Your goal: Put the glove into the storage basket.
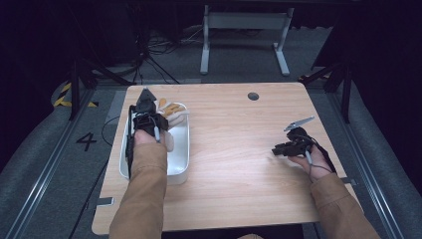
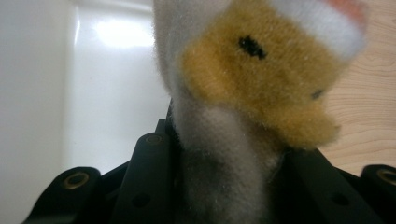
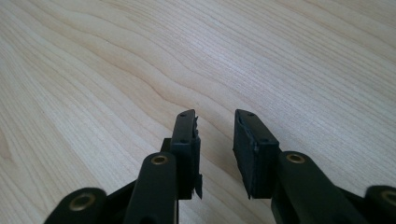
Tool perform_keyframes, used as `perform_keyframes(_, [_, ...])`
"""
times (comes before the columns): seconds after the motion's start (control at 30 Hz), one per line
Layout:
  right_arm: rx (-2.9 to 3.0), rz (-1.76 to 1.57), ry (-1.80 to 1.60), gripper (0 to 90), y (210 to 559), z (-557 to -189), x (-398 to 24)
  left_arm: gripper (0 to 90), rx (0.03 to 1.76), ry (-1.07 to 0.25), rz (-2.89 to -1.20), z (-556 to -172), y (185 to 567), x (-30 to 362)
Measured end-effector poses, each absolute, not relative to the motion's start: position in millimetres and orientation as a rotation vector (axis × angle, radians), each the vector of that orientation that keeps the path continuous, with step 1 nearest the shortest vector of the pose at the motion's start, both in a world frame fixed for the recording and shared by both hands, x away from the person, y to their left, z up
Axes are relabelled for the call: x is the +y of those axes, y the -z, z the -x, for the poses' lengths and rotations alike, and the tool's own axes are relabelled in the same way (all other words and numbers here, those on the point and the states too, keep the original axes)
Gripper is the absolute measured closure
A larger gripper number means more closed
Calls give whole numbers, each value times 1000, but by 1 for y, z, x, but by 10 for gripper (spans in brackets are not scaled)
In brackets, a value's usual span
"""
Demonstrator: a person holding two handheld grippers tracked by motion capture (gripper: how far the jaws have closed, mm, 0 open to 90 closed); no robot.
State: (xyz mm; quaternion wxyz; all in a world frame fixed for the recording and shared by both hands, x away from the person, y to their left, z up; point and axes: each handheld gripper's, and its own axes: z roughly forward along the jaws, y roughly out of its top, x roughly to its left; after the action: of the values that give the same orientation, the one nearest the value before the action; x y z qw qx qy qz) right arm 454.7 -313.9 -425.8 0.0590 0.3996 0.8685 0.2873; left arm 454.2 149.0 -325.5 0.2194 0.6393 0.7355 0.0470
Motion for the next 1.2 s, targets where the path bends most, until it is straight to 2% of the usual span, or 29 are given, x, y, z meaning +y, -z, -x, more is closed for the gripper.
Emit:
perform_keyframes(0.33, [2632, -1211, -869, 699, 426, -455, -315, 698, 2059, -103, -1732, -447, 351, 157])
perform_keyframes(1.2, [2643, -1219, -861, 692, 431, -456, -316, 688, 2157, -19, -1705, -457, 402, 168])
